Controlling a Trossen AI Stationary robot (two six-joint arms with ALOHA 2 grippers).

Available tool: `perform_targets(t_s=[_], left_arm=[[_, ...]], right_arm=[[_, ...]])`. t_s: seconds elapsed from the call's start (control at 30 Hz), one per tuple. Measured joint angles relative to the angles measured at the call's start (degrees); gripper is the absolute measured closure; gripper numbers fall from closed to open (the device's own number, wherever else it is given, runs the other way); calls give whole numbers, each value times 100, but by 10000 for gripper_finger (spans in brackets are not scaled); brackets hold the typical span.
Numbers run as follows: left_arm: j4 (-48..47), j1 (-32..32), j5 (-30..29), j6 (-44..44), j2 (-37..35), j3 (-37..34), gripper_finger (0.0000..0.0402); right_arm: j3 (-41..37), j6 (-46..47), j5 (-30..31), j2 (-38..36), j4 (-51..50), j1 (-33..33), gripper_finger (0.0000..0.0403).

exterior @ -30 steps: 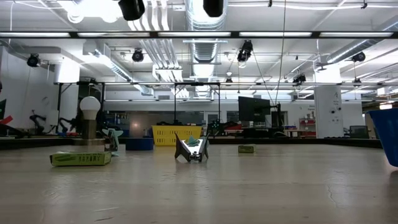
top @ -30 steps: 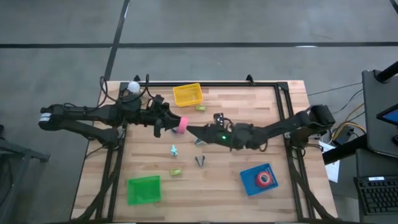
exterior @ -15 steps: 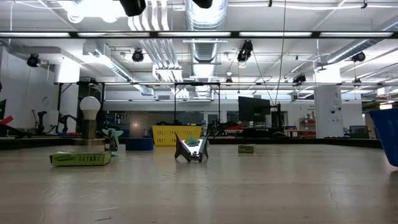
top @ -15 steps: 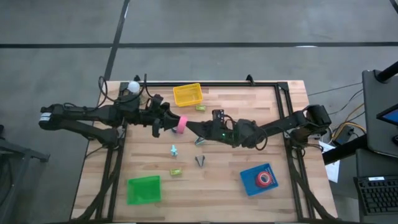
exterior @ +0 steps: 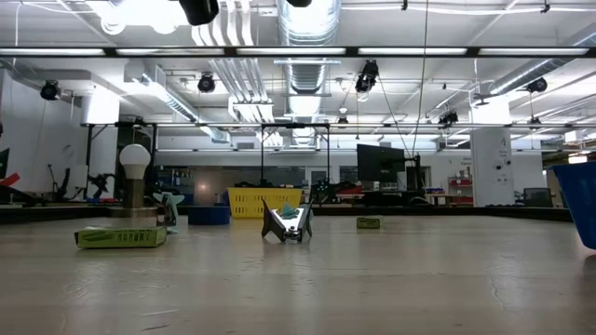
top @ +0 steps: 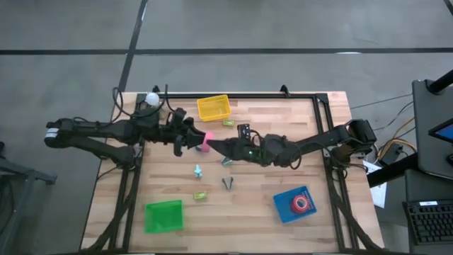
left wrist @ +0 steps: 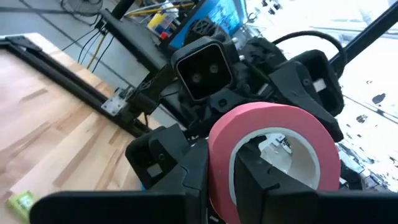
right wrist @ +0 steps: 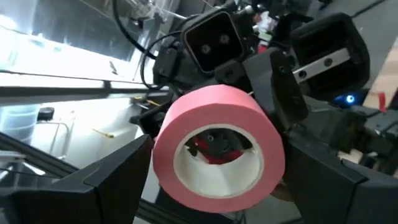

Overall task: Pick and place Stapler, Stapler remover, tape
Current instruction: Put the pink tape into the blue basket

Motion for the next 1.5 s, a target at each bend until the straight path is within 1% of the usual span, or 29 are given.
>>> perform_targets(t_s=[0.17, 0.3, 0.5, 0.8, 0.9, 1.0, 1.17, 1.3, 1.4, 1.5], left_arm=[[100, 0, -11, 0, -9, 11, 348], [52, 0, -11, 0, -9, 5, 349], [14, 0, -24, 27, -2, 0, 341], [38, 0, -24, -13, -5, 9, 300], [31, 0, -24, -132, -54, 6, 282], [-13, 2, -24, -74, -152, 3, 264], [-224, 11, 29, 282, -493, -2, 240], [-476, 15, 82, 391, -841, -11, 232], [-509, 15, 110, 433, -1100, -6, 233], [-525, 15, 110, 456, -1241, -6, 234]], right_arm=[[187, -175, -64, 5, -83, 0, 70], [205, -148, -54, 5, -340, -17, 76], [205, -134, -52, 5, -386, -20, 81], [205, -310, -65, 5, -379, -22, 132], [205, -319, -82, 3, -356, -22, 136], [205, -322, -179, -31, -357, -13, 132], [214, -387, -567, -174, -344, -11, 125], [220, -352, -886, -331, -592, -6, 126], [218, -48, -1512, -476, -1105, 5, 128], [218, 264, -2196, -690, -2030, 94, 126]])
